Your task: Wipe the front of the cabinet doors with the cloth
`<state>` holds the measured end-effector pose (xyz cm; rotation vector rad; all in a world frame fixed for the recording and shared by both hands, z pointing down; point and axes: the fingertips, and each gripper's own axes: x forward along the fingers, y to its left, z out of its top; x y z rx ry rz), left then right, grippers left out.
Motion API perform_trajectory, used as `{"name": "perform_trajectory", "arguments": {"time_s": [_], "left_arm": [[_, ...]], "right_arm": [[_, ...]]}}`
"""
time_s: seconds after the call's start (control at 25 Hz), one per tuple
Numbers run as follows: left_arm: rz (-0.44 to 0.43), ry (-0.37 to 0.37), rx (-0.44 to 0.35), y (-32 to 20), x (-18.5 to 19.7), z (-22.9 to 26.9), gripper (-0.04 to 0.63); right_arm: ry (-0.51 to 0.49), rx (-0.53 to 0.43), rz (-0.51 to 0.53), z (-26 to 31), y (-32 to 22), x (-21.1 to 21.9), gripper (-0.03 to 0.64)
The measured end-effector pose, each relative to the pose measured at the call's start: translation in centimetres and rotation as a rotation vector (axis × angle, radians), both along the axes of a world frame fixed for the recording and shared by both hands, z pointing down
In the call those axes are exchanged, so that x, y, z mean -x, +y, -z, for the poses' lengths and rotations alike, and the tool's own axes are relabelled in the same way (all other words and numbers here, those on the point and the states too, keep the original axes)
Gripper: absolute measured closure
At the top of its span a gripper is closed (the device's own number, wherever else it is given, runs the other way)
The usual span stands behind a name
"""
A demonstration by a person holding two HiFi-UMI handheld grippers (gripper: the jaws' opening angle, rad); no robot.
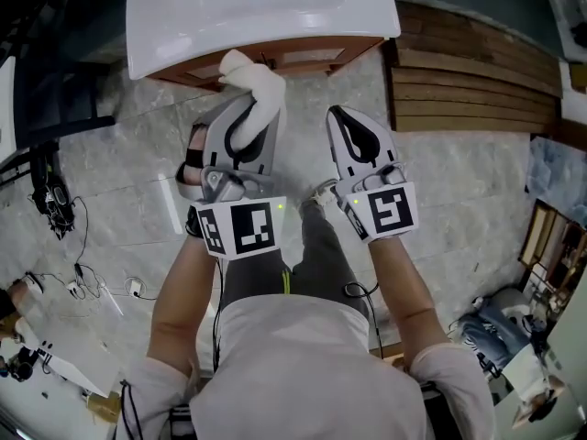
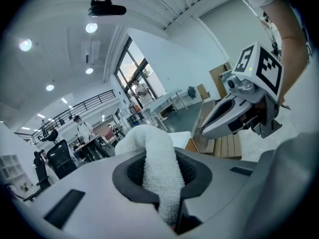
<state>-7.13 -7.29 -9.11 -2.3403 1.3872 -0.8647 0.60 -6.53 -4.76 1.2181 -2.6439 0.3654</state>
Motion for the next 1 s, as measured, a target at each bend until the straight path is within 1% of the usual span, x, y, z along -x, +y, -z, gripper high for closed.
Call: {"name": "perform_trajectory", "arguments": {"time_s": [0.12, 0.36, 0.48, 0.72, 0.88, 1.0], "left_arm": [[-0.009, 0.004, -0.018, -0.1, -0.2, 1.8, 0.523], [0.008, 0.028, -0.02, 0.8, -0.3, 4.4, 0.523], [0.018, 0.037, -0.031, 1.1, 0.3, 5.9, 0.523], [0.047, 0.032, -0.064, 1.0, 1.7, 9.0, 0.523], [0.043, 0.025, -0.076, 1.1, 2.0, 10.6, 0.523], [0.053, 0.033, -0.08, 1.1, 2.4, 11.3, 0.523]], "right_arm": [[0.006, 0.0, 0.005, 1.2, 0.2, 0.2, 0.578], [0.002, -0.014, 0.01, 4.0, 0.9, 0.2, 0.58], [0.009, 0.003, -0.003, 5.3, 1.2, 0.1, 0.58], [-0.003, -0.047, -0.012, 8.4, 0.9, -0.7, 0.58], [-0.001, -0.068, -0.039, 10.2, 0.1, -1.6, 0.579], [0.001, -0.082, -0.046, 11.3, -0.2, -1.7, 0.58]]}}
